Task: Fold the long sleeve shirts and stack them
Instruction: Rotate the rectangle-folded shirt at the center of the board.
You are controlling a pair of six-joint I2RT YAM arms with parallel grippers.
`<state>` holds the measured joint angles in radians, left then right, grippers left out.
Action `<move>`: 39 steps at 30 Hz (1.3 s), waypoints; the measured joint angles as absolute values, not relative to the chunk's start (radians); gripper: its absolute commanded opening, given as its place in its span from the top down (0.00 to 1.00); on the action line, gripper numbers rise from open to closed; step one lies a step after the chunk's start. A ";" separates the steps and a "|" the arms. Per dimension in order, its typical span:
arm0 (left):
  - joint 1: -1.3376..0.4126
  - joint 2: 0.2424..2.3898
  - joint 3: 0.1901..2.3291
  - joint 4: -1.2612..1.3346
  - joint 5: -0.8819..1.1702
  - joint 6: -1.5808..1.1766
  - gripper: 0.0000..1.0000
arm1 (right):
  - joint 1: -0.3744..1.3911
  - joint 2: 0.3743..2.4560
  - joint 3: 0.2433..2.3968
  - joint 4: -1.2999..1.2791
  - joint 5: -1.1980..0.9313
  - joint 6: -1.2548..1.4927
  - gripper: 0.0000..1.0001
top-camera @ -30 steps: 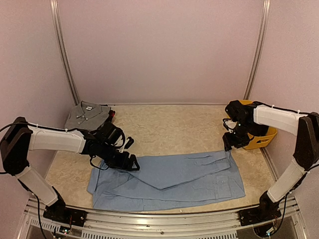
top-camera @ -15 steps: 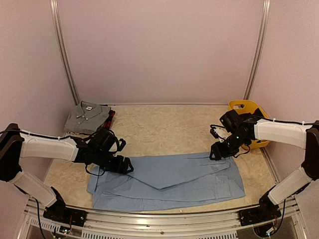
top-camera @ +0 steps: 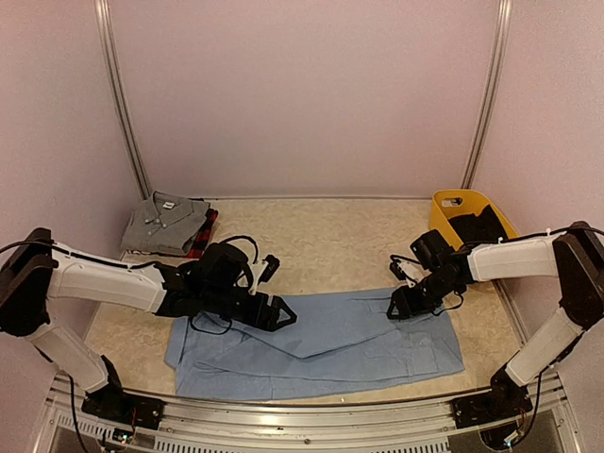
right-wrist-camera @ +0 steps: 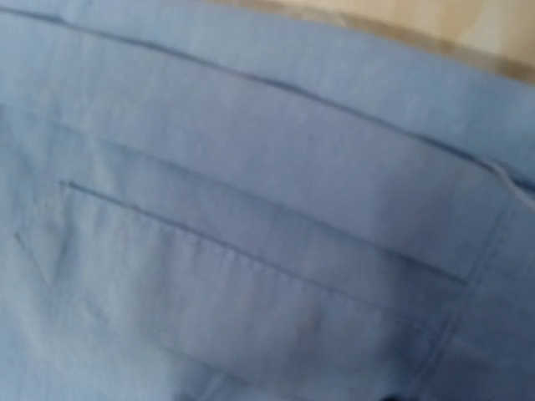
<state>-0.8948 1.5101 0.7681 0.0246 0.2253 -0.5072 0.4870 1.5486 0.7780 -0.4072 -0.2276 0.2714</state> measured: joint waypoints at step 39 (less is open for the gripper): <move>-1.048 1.329 0.656 -0.311 -0.102 -0.844 0.14 | 0.487 1.406 0.818 -0.427 -0.224 0.286 0.43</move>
<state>-1.0477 1.3293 0.6556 -0.3111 -0.1024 -0.8436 0.4870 1.4055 0.8181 -0.4274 -0.2241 0.2863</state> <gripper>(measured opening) 0.861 0.558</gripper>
